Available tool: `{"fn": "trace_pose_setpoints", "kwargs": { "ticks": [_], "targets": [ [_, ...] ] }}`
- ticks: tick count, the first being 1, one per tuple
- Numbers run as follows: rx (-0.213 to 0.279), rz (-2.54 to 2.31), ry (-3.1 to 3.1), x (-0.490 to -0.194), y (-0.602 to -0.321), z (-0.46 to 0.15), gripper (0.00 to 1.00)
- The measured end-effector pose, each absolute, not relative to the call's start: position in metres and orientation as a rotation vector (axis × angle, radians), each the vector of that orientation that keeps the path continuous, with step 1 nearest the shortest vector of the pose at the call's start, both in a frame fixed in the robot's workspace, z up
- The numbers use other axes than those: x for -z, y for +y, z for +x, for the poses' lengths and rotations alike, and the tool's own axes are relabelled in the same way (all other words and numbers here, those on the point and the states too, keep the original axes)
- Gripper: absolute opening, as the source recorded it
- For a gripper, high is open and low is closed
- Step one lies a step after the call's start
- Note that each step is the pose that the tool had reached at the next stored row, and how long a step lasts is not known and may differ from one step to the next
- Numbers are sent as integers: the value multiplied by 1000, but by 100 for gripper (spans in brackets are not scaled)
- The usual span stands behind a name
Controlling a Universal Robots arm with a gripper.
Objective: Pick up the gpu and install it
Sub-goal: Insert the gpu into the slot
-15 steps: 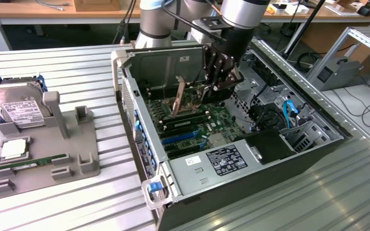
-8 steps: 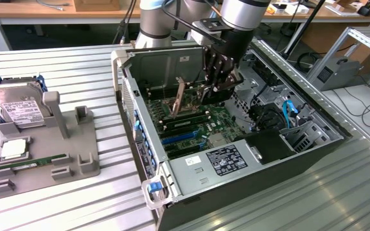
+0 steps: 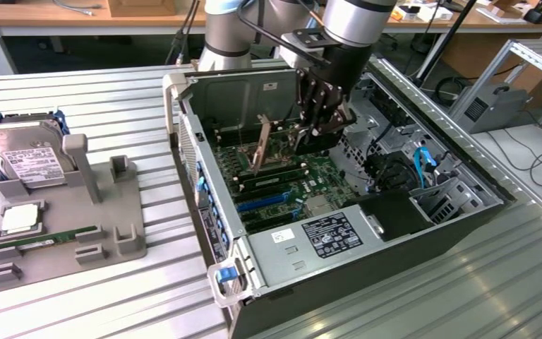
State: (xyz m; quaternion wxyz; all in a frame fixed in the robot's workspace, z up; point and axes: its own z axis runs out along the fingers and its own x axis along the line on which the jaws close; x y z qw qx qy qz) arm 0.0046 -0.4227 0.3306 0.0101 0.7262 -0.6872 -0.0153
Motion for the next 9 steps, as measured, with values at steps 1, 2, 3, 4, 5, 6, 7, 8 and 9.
{"fn": "trace_pose_setpoints", "kwargs": {
  "ticks": [1,2,3,4,5,6,7,8,9],
  "targets": [
    [48,2267,-2145,-330,-423,5,27],
    [48,2267,-2145,-330,-423,5,27],
    [48,2267,-2145,-330,-423,5,27],
    [48,2267,-2145,-329,-423,5,27],
    [48,2267,-2145,-329,-423,5,27],
    [48,2267,-2145,-329,-423,5,27],
    [48,2267,-2145,-329,-423,5,27],
    [48,2267,-2145,-328,-423,5,27],
    [48,2267,-2145,-328,-423,5,27]
  ]
}}
